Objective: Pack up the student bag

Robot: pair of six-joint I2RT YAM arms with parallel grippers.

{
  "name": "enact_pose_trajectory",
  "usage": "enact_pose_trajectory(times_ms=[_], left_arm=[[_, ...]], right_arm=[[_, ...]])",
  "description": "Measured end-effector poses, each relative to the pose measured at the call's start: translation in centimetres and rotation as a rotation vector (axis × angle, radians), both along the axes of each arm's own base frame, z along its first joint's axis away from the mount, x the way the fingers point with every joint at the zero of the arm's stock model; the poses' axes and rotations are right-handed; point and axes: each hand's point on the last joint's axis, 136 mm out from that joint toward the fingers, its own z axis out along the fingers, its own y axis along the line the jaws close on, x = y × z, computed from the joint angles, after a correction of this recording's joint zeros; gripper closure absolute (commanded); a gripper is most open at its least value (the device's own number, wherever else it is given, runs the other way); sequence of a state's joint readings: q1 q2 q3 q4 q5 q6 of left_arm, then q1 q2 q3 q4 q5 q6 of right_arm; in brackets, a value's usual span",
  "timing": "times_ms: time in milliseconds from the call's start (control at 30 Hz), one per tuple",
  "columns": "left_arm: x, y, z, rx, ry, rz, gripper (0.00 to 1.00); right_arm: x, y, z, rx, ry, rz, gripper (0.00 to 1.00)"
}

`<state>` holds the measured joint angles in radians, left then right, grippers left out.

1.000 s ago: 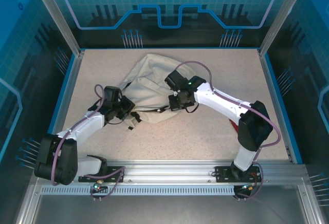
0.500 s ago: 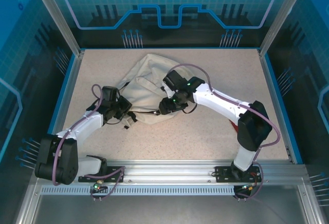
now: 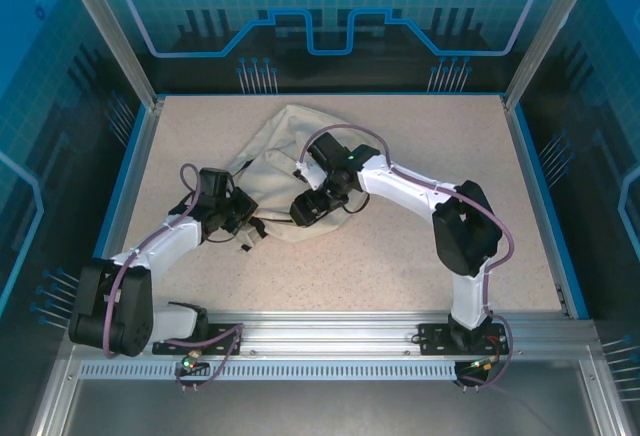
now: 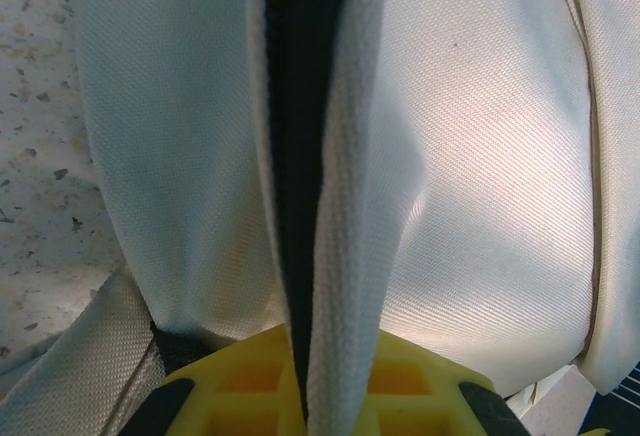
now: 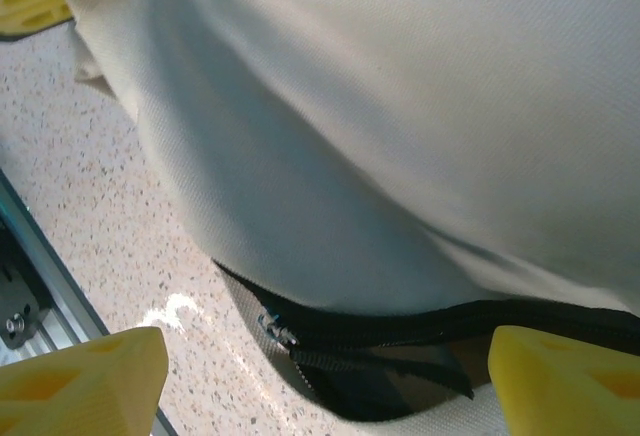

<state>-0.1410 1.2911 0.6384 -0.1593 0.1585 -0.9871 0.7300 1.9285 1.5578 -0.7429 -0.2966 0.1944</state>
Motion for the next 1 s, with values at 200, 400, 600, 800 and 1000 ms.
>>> enact_pose_trajectory(times_ms=[200,400,600,800,1000], left_arm=[[0.0,-0.1,0.0,-0.002,0.0,-0.002,1.0],[0.0,-0.1,0.0,-0.003,0.0,-0.002,1.0],[0.0,-0.1,0.0,-0.005,0.001,-0.004,1.0],[0.0,-0.1,0.0,-0.005,0.001,-0.004,1.0],[0.0,-0.1,0.0,-0.006,0.001,-0.005,1.0]], right_arm=[[-1.1,-0.4,-0.5,-0.005,0.007,0.075,0.39],[-1.9,-0.9,-0.8,-0.025,0.016,0.113,0.62],[-2.1,-1.1,-1.0,-0.043,0.018,0.114,0.58],[-1.9,-1.0,-1.3,-0.074,-0.008,0.12,0.44],[-1.6,-0.7,-2.6,-0.105,-0.008,0.126,0.42]])
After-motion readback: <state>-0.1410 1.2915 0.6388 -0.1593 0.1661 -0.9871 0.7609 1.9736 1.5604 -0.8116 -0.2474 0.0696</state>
